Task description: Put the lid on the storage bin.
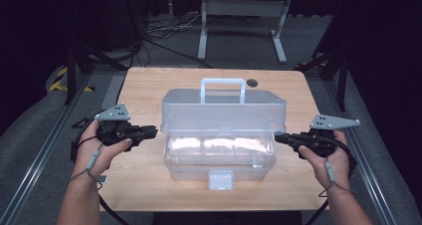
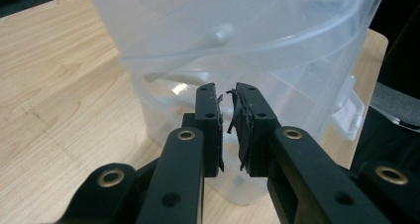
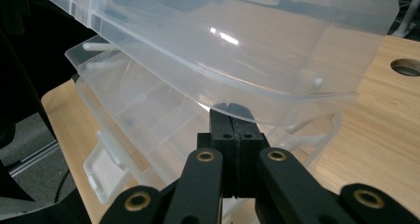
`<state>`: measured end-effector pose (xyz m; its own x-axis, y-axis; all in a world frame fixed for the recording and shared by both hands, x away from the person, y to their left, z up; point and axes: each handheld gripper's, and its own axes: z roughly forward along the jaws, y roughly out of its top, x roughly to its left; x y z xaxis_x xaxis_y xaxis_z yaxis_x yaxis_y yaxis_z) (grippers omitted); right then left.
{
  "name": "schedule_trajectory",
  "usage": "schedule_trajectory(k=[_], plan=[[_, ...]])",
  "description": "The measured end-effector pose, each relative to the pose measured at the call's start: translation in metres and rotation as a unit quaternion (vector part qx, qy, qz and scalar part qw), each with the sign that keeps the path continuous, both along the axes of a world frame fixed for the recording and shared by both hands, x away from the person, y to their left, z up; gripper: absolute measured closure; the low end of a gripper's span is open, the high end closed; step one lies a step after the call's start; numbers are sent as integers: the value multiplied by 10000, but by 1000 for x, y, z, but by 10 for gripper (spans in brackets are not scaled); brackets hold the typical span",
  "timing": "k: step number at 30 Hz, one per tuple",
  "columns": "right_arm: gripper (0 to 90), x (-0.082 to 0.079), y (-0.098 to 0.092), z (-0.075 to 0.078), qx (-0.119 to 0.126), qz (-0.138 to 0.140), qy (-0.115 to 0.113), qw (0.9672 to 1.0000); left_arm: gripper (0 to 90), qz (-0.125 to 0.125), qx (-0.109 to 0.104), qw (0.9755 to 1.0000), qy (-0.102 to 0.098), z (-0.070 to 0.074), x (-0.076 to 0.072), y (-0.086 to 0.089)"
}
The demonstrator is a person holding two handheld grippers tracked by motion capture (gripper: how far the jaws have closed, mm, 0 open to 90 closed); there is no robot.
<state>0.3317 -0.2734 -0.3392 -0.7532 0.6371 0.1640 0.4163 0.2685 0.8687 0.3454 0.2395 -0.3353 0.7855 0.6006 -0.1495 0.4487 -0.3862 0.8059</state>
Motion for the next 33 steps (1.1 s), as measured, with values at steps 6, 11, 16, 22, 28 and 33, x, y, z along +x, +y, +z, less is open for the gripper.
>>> schedule_trajectory(k=[6,11,16,22,28,33], plan=[[900,-3,0,-3,-49,0,26,10000,809,85,30,10000,3,-2,3,4],[900,-5,0,-5,-103,24,88,9999,812,162,33,9999,6,-3,5,8],[900,-6,-3,-7,-127,11,134,9998,810,202,63,9998,43,-7,7,9],[900,-7,-5,-9,-177,-3,203,9996,810,173,69,9998,58,-7,8,9],[900,-8,-8,-10,-241,-3,261,9994,810,227,60,9997,92,-9,9,10],[900,-8,-10,-11,-415,1,302,9987,810,242,46,9996,104,-10,9,11]])
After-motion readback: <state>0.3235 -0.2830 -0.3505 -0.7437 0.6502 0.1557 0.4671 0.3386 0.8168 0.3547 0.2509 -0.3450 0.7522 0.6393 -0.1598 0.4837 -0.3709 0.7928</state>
